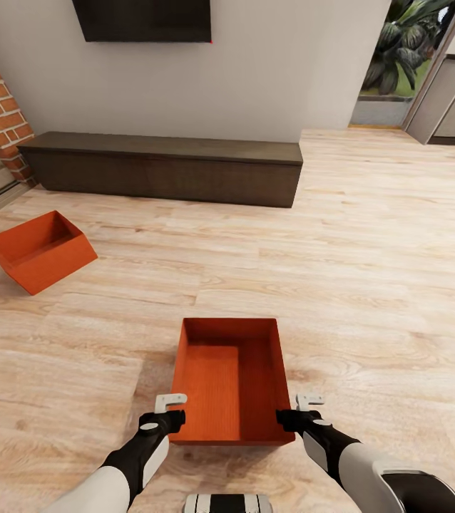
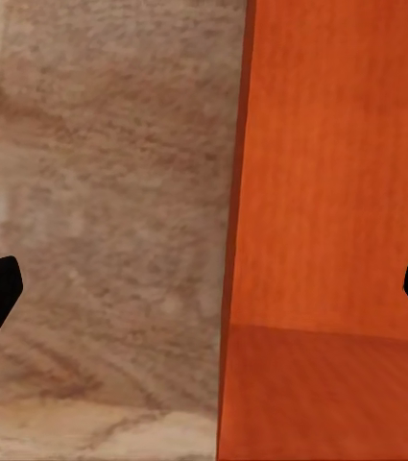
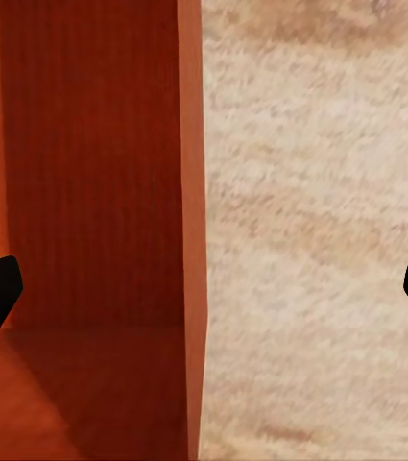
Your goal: Move the two storage containers from the living room to the garage. In the garage, place one container on the floor and stack the other container on top of it (either order is fine).
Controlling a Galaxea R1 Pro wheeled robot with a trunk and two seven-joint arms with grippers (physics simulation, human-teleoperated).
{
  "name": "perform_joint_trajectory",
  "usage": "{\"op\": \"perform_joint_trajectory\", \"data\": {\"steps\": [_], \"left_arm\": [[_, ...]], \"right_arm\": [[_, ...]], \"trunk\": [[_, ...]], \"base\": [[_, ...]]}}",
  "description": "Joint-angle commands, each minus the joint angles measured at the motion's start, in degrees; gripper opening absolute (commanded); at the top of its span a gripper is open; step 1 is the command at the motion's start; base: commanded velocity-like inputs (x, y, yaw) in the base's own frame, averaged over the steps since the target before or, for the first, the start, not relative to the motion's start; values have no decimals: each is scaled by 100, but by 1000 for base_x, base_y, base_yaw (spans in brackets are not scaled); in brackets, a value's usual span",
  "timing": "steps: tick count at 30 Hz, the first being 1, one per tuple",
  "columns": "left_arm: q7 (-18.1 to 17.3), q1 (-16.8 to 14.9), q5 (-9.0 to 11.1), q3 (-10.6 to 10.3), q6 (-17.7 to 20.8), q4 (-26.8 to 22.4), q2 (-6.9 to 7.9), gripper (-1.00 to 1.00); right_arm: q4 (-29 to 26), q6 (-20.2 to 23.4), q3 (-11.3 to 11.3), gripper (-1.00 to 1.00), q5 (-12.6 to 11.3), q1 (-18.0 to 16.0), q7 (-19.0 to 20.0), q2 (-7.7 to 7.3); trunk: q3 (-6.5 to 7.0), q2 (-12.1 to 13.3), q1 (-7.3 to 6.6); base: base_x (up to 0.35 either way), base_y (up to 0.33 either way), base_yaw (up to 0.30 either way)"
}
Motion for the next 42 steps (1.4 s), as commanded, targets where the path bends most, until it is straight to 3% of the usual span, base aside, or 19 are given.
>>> {"op": "perform_joint_trajectory", "data": {"steps": [1, 22, 38, 42], "left_arm": [[13, 0, -7, 12, 33, -12, -3, 100], [7, 0, -2, 18, 23, -69, -3, 100], [6, 0, -1, 19, 7, -76, -3, 100], [6, 0, -1, 19, 6, -81, -3, 100]], "right_arm": [[7, -21, -11, 100, -8, -3, -15, 2], [9, -21, -11, 100, -9, -3, -8, 2], [9, -21, -11, 100, -3, -3, -7, 2], [9, -21, -11, 100, -3, -3, -7, 2]], "trunk": [[-22, -43, 22], [-58, -123, 65], [-345, -765, 417], [-345, -765, 417]], "base": [[0, 0, 0], [0, 0, 0], [0, 0, 0], [0, 0, 0]]}}
